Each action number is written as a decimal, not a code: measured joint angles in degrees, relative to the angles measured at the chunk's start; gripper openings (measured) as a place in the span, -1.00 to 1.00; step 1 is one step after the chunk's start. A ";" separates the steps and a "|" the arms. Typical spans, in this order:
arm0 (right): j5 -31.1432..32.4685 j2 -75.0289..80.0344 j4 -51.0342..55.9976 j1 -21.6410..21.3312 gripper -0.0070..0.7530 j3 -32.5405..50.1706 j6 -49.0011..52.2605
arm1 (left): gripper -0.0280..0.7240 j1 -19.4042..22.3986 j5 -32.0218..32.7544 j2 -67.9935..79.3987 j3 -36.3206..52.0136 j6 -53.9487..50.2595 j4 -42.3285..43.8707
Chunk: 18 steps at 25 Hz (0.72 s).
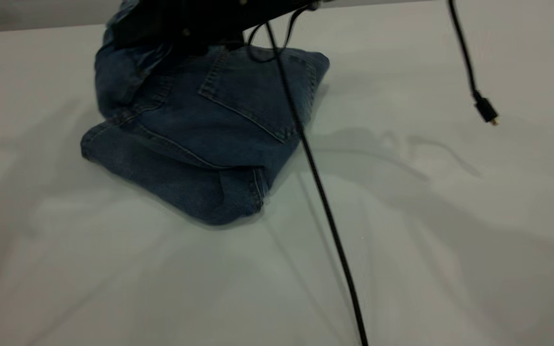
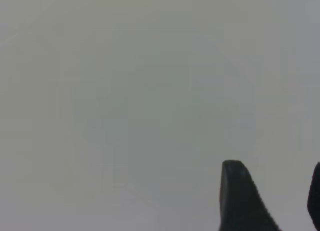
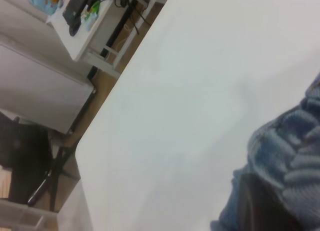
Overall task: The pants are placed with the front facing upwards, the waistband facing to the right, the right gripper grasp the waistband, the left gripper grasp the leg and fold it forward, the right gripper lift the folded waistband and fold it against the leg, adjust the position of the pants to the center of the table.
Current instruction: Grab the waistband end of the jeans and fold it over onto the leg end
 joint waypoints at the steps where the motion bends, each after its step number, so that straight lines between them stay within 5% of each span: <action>1: -0.80 0.77 0.00 0.35 -0.77 -0.98 0.08 | -0.09 0.00 0.00 0.00 0.00 0.00 0.00; 9: -4.96 4.15 0.00 0.29 -0.61 -5.49 2.88 | -0.09 0.00 0.04 0.00 0.00 -0.20 0.00; 18: -0.93 3.85 -0.10 0.35 0.34 -6.12 2.37 | -0.09 -0.05 0.30 0.00 0.00 -0.24 0.00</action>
